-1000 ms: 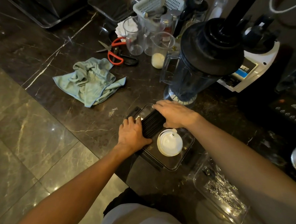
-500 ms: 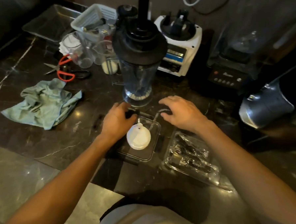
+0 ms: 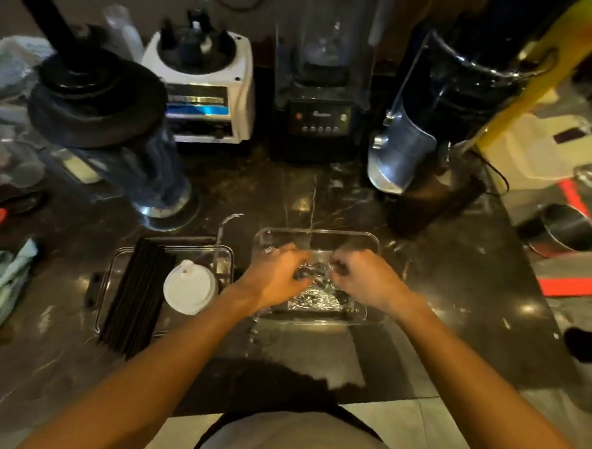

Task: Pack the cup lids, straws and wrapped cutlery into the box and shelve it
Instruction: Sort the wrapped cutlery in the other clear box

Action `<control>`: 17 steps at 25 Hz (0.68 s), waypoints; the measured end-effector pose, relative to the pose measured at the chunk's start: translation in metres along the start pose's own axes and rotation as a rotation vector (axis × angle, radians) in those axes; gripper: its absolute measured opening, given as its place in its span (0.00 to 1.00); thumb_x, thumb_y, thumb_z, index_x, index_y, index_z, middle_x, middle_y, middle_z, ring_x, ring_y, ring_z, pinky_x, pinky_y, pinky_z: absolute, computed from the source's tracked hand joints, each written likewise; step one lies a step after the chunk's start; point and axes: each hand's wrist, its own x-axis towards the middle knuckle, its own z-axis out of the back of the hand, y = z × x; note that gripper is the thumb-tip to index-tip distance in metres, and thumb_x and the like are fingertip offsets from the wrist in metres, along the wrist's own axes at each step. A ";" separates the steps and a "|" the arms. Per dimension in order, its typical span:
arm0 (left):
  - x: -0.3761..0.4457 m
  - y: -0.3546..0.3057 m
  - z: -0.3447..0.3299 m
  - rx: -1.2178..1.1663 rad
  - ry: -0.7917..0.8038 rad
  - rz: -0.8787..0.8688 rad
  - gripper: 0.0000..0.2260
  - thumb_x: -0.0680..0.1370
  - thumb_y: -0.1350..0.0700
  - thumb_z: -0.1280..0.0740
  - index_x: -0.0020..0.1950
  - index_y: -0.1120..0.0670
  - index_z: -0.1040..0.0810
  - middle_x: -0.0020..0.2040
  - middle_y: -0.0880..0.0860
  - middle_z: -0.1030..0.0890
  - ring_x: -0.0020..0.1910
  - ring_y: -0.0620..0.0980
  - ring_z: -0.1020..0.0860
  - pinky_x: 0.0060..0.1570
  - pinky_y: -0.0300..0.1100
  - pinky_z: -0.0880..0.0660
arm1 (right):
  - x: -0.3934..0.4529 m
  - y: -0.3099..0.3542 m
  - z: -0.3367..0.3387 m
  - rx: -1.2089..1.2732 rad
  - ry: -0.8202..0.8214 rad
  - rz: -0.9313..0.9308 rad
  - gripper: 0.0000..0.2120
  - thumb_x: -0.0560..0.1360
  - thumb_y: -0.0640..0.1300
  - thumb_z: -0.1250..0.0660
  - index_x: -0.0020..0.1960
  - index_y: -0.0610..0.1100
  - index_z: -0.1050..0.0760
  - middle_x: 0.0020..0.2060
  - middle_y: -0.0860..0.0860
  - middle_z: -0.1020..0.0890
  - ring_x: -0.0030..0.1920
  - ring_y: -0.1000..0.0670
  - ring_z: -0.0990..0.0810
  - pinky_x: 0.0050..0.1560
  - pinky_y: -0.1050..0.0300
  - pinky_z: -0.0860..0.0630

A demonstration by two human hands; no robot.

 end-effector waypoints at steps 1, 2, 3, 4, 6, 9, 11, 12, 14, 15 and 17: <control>0.005 0.000 -0.007 0.096 0.044 -0.002 0.23 0.78 0.50 0.29 0.74 0.45 0.27 0.65 0.52 0.23 0.62 0.53 0.21 0.65 0.52 0.24 | 0.000 -0.007 -0.007 -0.024 0.052 -0.003 0.12 0.78 0.48 0.31 0.62 0.53 0.22 0.49 0.50 0.14 0.51 0.47 0.15 0.53 0.47 0.19; 0.010 0.002 -0.014 0.184 0.076 0.006 0.26 0.78 0.51 0.29 0.76 0.45 0.29 0.67 0.53 0.24 0.65 0.54 0.22 0.64 0.51 0.23 | 0.000 -0.012 -0.013 -0.062 0.111 -0.016 0.14 0.79 0.47 0.31 0.64 0.52 0.24 0.53 0.48 0.15 0.54 0.46 0.16 0.56 0.47 0.20; 0.014 0.005 -0.021 0.270 0.098 0.015 0.29 0.77 0.52 0.28 0.77 0.45 0.32 0.70 0.55 0.26 0.67 0.56 0.24 0.64 0.51 0.23 | 0.001 -0.016 -0.020 -0.111 0.164 -0.028 0.17 0.79 0.47 0.31 0.66 0.50 0.25 0.58 0.47 0.17 0.59 0.44 0.18 0.61 0.45 0.22; 0.016 0.007 -0.027 0.351 0.115 0.028 0.31 0.76 0.53 0.28 0.78 0.47 0.33 0.71 0.56 0.28 0.69 0.57 0.26 0.66 0.52 0.25 | 0.002 -0.018 -0.027 -0.166 0.208 -0.034 0.20 0.78 0.49 0.30 0.68 0.48 0.27 0.64 0.45 0.20 0.63 0.42 0.21 0.65 0.43 0.25; 0.018 0.011 -0.037 0.440 0.120 0.068 0.31 0.76 0.55 0.28 0.77 0.51 0.34 0.73 0.58 0.29 0.72 0.59 0.29 0.71 0.54 0.29 | 0.003 -0.021 -0.038 -0.272 0.259 -0.029 0.29 0.76 0.53 0.27 0.73 0.46 0.31 0.71 0.44 0.29 0.71 0.40 0.28 0.71 0.39 0.30; 0.021 0.014 -0.038 0.453 0.111 0.122 0.29 0.77 0.54 0.28 0.77 0.53 0.33 0.74 0.58 0.29 0.74 0.60 0.31 0.74 0.57 0.34 | 0.010 -0.023 -0.043 -0.350 0.213 -0.002 0.31 0.76 0.49 0.26 0.74 0.44 0.34 0.72 0.43 0.30 0.73 0.40 0.31 0.71 0.40 0.30; 0.024 0.017 -0.035 0.428 0.122 0.140 0.28 0.78 0.53 0.28 0.76 0.53 0.32 0.74 0.57 0.29 0.74 0.60 0.31 0.75 0.57 0.35 | 0.016 -0.024 -0.039 -0.354 0.196 0.022 0.24 0.78 0.46 0.29 0.72 0.43 0.31 0.70 0.44 0.26 0.71 0.42 0.27 0.69 0.44 0.29; 0.026 0.018 -0.033 0.431 0.120 0.138 0.28 0.78 0.55 0.28 0.76 0.53 0.31 0.74 0.57 0.28 0.74 0.60 0.31 0.75 0.57 0.35 | 0.019 -0.026 -0.036 -0.346 0.203 0.022 0.21 0.79 0.46 0.30 0.70 0.43 0.29 0.68 0.44 0.24 0.69 0.42 0.25 0.68 0.46 0.29; 0.030 0.020 -0.031 0.451 0.098 0.138 0.26 0.77 0.60 0.29 0.75 0.53 0.29 0.71 0.57 0.25 0.71 0.59 0.27 0.74 0.55 0.34 | 0.025 -0.028 -0.031 -0.348 0.215 0.027 0.16 0.80 0.45 0.31 0.67 0.43 0.26 0.65 0.44 0.21 0.66 0.43 0.23 0.67 0.47 0.28; 0.032 0.020 -0.030 0.471 0.093 0.144 0.25 0.77 0.61 0.30 0.74 0.53 0.27 0.69 0.57 0.24 0.70 0.58 0.26 0.74 0.55 0.33 | 0.027 -0.028 -0.028 -0.347 0.218 0.031 0.16 0.80 0.45 0.32 0.66 0.44 0.26 0.65 0.44 0.21 0.66 0.43 0.23 0.68 0.47 0.28; 0.038 0.020 -0.027 0.520 0.108 0.155 0.21 0.78 0.59 0.30 0.71 0.53 0.25 0.66 0.56 0.23 0.68 0.58 0.25 0.73 0.55 0.33 | 0.030 -0.028 -0.023 -0.343 0.232 0.048 0.17 0.81 0.43 0.33 0.68 0.44 0.27 0.66 0.44 0.22 0.68 0.42 0.24 0.69 0.46 0.29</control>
